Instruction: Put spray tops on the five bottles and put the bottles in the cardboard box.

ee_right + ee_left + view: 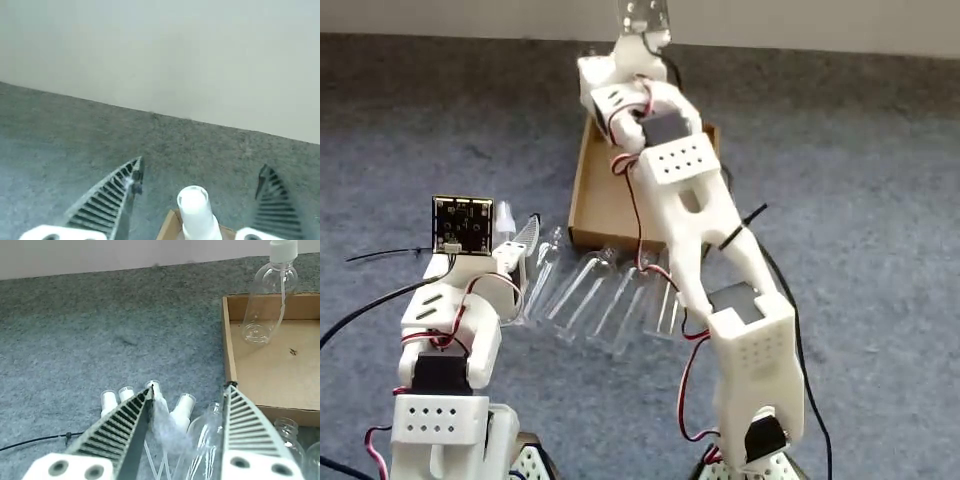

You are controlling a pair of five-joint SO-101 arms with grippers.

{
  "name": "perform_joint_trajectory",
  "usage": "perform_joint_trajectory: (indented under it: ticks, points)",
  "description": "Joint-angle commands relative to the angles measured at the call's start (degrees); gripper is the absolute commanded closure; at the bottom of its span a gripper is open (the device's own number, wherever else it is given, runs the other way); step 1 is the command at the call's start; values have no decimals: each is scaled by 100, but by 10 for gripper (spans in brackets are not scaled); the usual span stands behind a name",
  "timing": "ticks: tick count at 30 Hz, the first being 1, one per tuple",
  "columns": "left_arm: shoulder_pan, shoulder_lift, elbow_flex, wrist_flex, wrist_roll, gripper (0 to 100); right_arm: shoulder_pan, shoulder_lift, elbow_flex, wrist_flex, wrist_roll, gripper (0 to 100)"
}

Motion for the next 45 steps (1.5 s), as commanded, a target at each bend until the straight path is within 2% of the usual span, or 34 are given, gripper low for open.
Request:
perform_joint_trajectory:
  ticks: [1,11,15,20,23,26,30,34,41,45]
  points:
    - [-22,-13,-110,-105,9,793,-48,-92,-1516,1437,-70,698]
    - [-40,-13,-101,-105,18,793,-22,-57,-4189,6211,-62,698]
    - [-22,-13,-66,-114,18,793,171,-127,-4435,6404,-70,713]
    - [-22,-13,-48,-105,26,793,523,-497,-3978,6413,-44,816]
    - [-22,-13,-48,-105,35,793,699,-1182,-2756,6404,167,816]
    - [-22,-13,-48,-105,35,793,743,-2088,-945,6396,492,816]
    - [-22,-13,-48,-114,35,793,681,-3354,1587,6229,492,816]
    - [-22,-13,-48,-114,35,793,620,-4831,3837,5244,448,816]
    - [-22,-13,-48,-114,35,793,-66,-6888,7609,3160,-369,816]
    - [-22,-13,-48,-114,35,793,-215,-7204,8426,2343,-431,816]
